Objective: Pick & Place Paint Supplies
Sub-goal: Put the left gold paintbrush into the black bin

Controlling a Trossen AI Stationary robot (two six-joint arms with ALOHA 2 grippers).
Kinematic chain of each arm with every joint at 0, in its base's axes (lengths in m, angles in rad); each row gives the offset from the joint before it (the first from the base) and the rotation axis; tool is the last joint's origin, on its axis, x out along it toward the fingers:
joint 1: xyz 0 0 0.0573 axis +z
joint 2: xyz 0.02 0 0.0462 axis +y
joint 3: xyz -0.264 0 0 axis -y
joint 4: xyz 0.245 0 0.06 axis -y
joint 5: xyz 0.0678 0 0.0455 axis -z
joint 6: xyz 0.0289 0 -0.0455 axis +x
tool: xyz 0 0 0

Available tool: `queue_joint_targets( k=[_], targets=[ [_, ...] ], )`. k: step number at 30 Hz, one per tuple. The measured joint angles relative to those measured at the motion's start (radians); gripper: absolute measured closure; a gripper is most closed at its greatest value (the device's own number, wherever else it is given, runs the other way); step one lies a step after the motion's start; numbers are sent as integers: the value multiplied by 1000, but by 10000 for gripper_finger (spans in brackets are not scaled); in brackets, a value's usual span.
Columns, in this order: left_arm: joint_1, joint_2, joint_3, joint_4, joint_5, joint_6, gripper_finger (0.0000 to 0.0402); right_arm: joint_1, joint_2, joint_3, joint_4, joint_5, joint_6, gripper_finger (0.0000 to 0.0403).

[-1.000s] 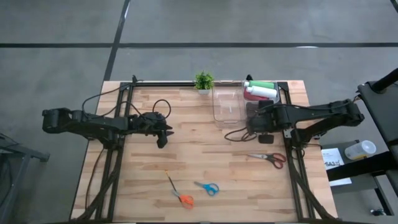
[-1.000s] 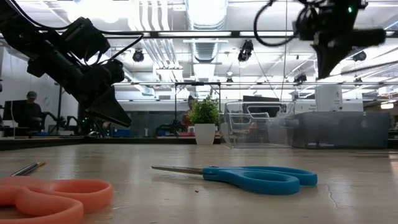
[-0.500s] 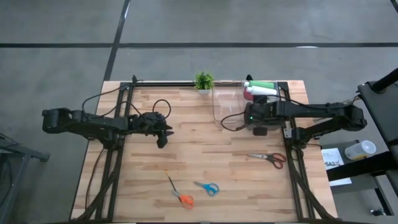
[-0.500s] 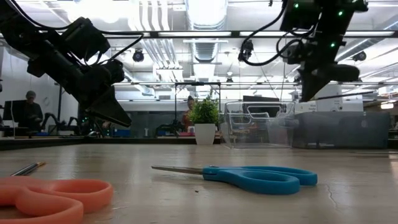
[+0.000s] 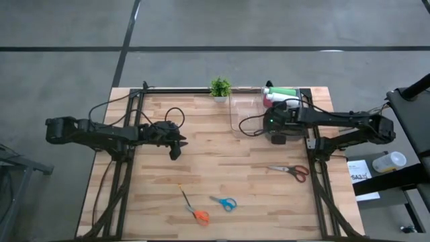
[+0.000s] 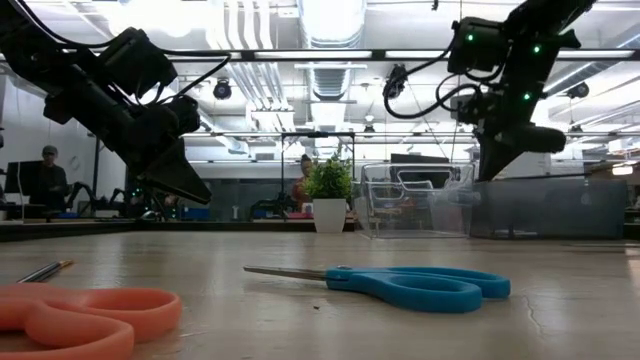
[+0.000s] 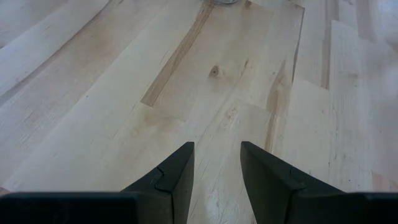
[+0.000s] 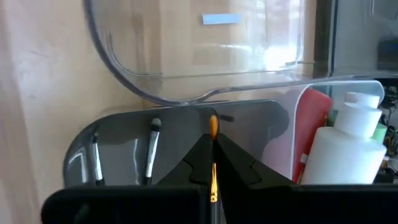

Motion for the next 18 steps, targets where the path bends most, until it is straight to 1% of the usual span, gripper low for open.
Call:
queue_joint_targets(
  k=[4, 9, 18],
  targets=[
    [0, 0, 0, 0, 0, 0, 263, -12, 0, -52, 61, -8, 5, 394],
    [0, 0, 0, 0, 0, 0, 263, -12, 0, -110, 84, -8, 9, 394],
    [0, 0, 0, 0, 0, 0, 263, -11, 0, -124, 128, -8, 106, 394]
  ],
)
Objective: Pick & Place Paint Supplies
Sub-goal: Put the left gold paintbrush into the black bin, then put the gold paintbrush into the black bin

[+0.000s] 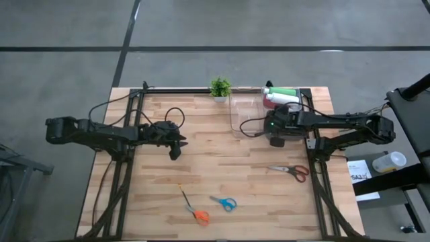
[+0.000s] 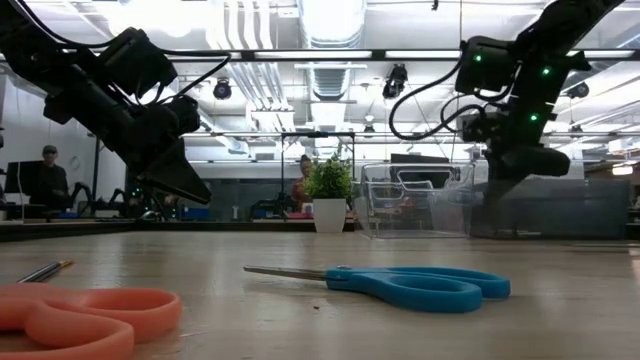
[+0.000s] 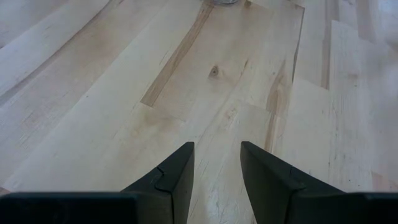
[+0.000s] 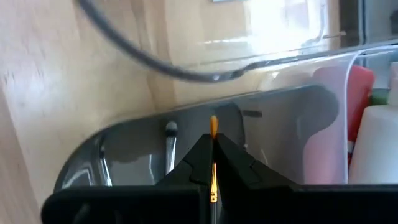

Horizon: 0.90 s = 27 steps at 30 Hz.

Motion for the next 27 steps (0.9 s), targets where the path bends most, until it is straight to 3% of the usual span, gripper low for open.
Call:
queue_joint_targets(
  k=[19, 27],
  targets=[
    [-1, 0, 0, 0, 0, 0, 263, 0, 0, -26, 41, 0, -33, 391],
    [0, 0, 0, 0, 0, 0, 263, 0, 0, -32, 64, -21, -44, 328]
  ],
)
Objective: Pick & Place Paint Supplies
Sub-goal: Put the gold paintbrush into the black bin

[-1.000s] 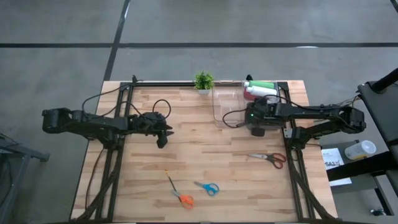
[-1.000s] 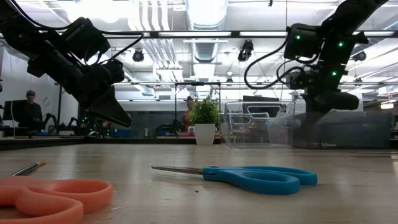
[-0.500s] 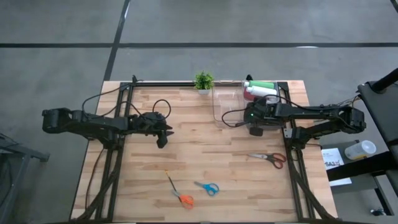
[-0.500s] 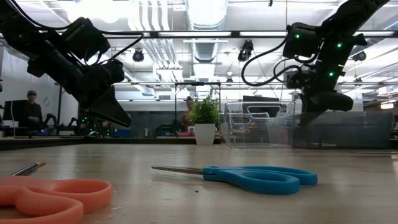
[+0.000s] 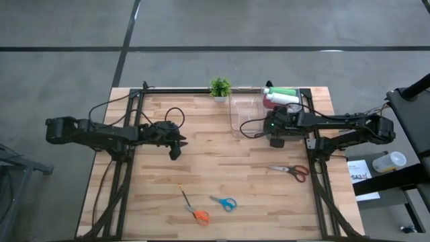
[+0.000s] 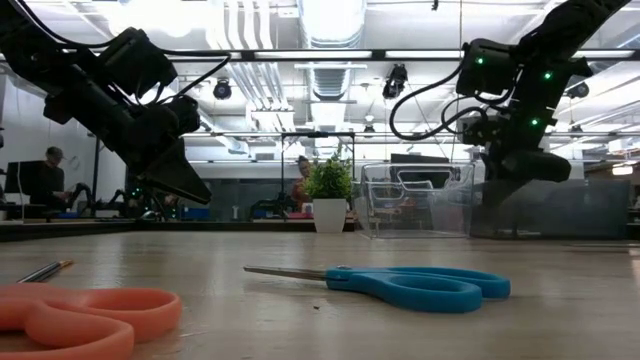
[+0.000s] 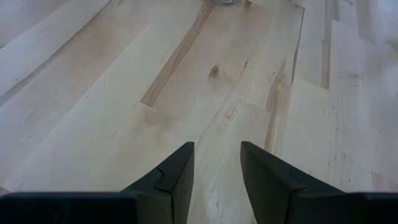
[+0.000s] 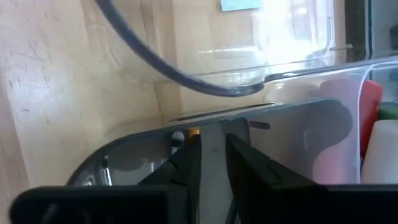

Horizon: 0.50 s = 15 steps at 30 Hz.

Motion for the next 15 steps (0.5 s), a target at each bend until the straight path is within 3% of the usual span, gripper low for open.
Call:
queue_joint_targets(
  k=[15],
  targets=[
    [0, 0, 0, 0, 0, 0, 263, 1, -1, 68, -29, 5, -15, 310]
  ],
)
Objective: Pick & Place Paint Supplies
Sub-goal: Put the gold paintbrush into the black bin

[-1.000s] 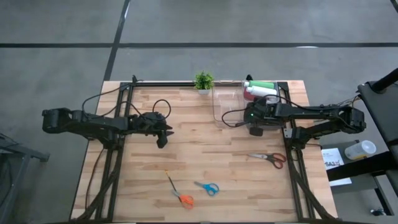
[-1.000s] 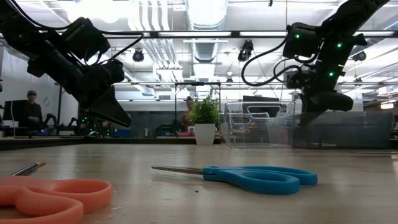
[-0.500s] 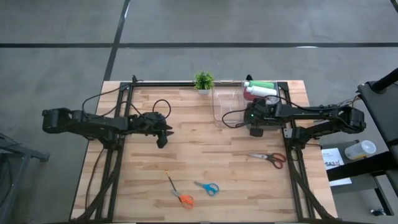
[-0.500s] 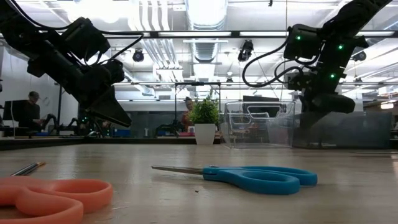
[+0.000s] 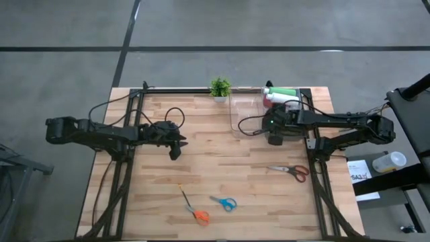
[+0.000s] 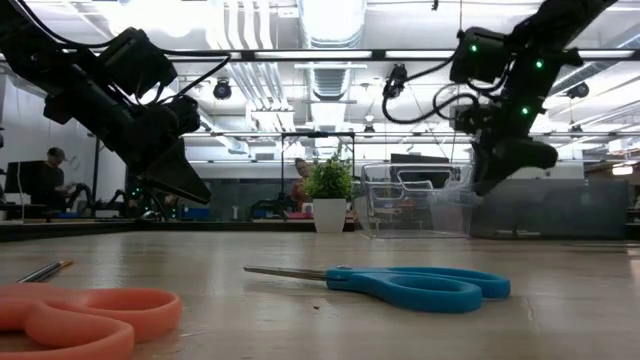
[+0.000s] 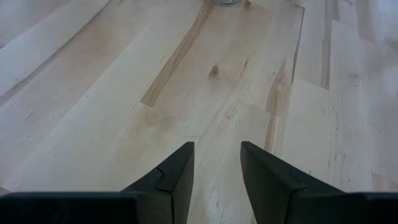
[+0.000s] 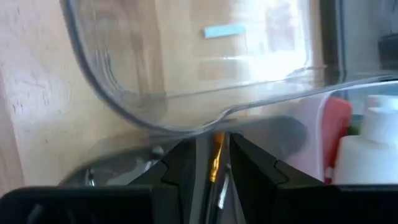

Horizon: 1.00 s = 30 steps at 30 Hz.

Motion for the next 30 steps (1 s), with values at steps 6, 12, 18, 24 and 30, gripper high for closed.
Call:
queue_joint_targets(
  k=[6, 12, 18, 24, 30],
  targets=[
    [0, 0, 0, 0, 0, 0, 263, 12, -1, 99, -104, 11, 18, 310],
    [0, 0, 0, 0, 0, 0, 263, 75, -1, 192, -184, 51, 99, 310],
    [1, 0, 0, 0, 0, 0, 263, 170, -1, 270, -242, 53, 291, 310],
    [1, 0, 0, 0, 0, 0, 263, 326, -1, 317, -227, 52, 556, 310],
    [1, 0, 0, 0, 0, 0, 263, 488, -1, 280, -69, 51, 839, 310]
  ],
)
